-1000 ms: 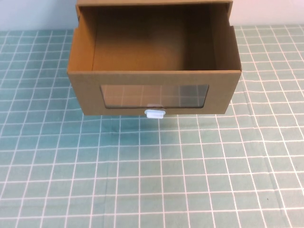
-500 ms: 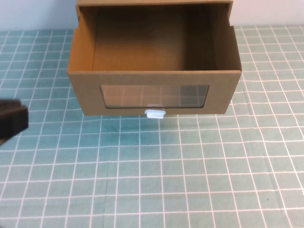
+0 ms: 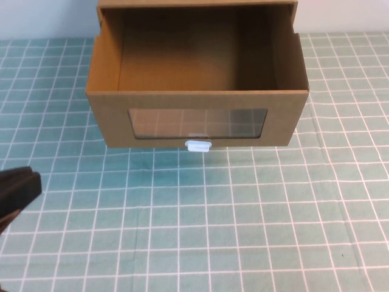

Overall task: Open the shoe box
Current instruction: 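Pull the top drawer of the cardboard box fully open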

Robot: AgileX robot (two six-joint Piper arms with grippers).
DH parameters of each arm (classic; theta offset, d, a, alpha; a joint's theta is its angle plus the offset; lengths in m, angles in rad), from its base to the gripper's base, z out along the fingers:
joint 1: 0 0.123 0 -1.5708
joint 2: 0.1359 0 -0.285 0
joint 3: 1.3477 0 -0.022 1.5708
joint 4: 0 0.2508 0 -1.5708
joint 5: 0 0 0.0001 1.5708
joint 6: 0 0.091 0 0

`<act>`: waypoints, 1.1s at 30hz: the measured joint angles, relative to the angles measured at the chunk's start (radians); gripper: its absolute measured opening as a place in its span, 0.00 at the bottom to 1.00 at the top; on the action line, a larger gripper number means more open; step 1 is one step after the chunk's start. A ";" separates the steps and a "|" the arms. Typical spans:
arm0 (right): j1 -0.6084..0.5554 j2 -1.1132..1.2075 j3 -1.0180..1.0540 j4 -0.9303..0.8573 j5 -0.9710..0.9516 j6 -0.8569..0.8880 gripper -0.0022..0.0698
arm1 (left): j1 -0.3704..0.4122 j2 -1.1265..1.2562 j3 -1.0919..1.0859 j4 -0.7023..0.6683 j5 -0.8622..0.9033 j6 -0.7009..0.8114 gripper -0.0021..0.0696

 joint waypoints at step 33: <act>0.000 0.000 0.101 0.011 -0.003 0.000 0.01 | 0.139 -0.517 0.628 0.502 -0.526 -0.325 0.02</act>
